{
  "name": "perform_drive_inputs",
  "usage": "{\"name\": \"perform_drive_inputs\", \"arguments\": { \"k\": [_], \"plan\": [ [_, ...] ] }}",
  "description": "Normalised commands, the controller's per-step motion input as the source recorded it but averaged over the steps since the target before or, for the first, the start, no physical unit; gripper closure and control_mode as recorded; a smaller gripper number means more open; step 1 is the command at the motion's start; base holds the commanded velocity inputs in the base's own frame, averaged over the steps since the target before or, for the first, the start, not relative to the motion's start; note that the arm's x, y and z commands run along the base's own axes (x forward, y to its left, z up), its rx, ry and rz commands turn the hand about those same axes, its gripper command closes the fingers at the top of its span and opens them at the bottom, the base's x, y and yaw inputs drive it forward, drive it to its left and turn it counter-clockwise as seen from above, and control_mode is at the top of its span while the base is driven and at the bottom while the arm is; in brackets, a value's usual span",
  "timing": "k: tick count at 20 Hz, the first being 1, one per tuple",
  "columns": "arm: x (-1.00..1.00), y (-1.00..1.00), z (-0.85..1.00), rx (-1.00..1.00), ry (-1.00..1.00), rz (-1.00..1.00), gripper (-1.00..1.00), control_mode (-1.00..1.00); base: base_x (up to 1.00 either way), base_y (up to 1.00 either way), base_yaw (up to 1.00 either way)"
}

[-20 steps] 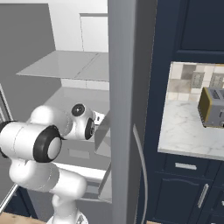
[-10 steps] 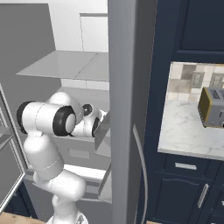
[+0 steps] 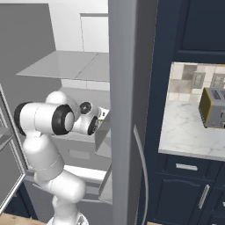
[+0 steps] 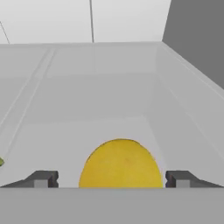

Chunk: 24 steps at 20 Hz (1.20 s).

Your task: Move the lemon and lemon wedge from the top shelf to the second highest shelf to make space. Then, place the pitcher from the counter on the cleared top shelf.

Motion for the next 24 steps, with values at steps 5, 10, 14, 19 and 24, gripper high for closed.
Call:
{"name": "perform_drive_inputs", "arguments": {
  "k": [5, 10, 14, 19, 24],
  "plan": [
    [-0.29, 0.00, 0.72, 0.00, -0.01, 0.00, -1.00, -1.00, 0.00, 0.00, 0.00],
    [-0.59, 0.03, 0.70, 0.00, 0.00, 0.01, -1.00, -1.00, 0.00, 0.00, 0.00],
    [-0.76, 0.06, 0.57, -0.01, 0.01, 0.02, -1.00, -1.00, 0.00, 0.00, 0.00],
    [-0.94, 0.00, 0.63, 0.00, 0.04, 0.07, -1.00, -1.00, 0.00, 0.00, 0.00],
    [-1.00, 0.13, 0.48, 0.00, 0.02, 0.15, -1.00, -1.00, 0.00, 0.00, 0.00]
  ]
}}
